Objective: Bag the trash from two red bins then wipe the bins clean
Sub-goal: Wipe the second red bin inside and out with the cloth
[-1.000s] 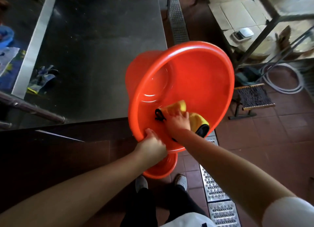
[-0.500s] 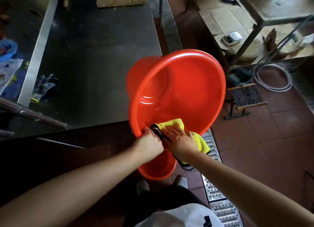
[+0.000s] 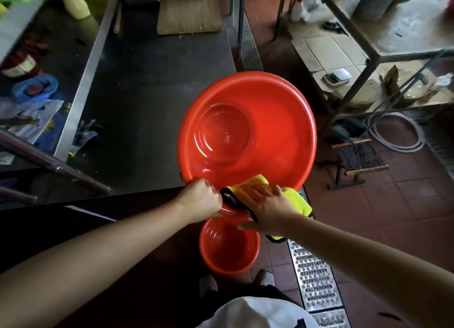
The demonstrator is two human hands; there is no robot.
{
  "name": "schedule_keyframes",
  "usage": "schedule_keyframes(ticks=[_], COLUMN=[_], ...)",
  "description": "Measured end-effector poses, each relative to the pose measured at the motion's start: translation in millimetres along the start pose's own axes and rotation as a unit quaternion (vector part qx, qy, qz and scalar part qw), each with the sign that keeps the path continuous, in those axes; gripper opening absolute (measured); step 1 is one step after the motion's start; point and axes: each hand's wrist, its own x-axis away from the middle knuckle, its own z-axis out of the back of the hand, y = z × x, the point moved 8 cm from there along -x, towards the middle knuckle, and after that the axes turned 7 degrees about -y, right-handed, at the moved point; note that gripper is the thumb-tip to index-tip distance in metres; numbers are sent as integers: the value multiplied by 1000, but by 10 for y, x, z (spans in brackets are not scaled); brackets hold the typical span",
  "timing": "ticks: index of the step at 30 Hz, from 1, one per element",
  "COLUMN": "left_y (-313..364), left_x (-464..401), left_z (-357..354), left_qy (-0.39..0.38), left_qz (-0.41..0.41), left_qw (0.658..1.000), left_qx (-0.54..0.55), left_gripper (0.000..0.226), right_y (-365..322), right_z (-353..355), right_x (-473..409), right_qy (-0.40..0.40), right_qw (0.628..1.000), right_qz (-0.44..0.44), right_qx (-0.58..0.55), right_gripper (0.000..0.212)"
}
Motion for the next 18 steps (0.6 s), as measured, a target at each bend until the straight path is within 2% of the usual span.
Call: schedule_keyframes(ticks=[2, 6, 9, 14, 18], left_y=[-16, -240, -402, -255, -57], left_x=[42, 169, 251, 286, 215], left_z=[-31, -81, -39, -81, -173], left_qy=[14, 23, 39, 31, 17], left_qz=[-22, -20, -17, -70, -71], left_qw=[1000, 999, 998, 996, 996], left_qx=[1, -25, -53, -56, -57], left_gripper=[34, 27, 39, 41, 61], right_y=[3, 123, 137, -59, -220], right_z=[64, 173, 188, 47, -52], right_x=[-15, -21, -26, -99, -302], right_qy=[2, 55, 55, -10, -67], right_qw=[999, 991, 988, 999, 994], right_qz=[35, 72, 88, 36, -30], right_qx=[36, 102, 114, 17, -83], right_gripper=[90, 80, 73, 59, 55])
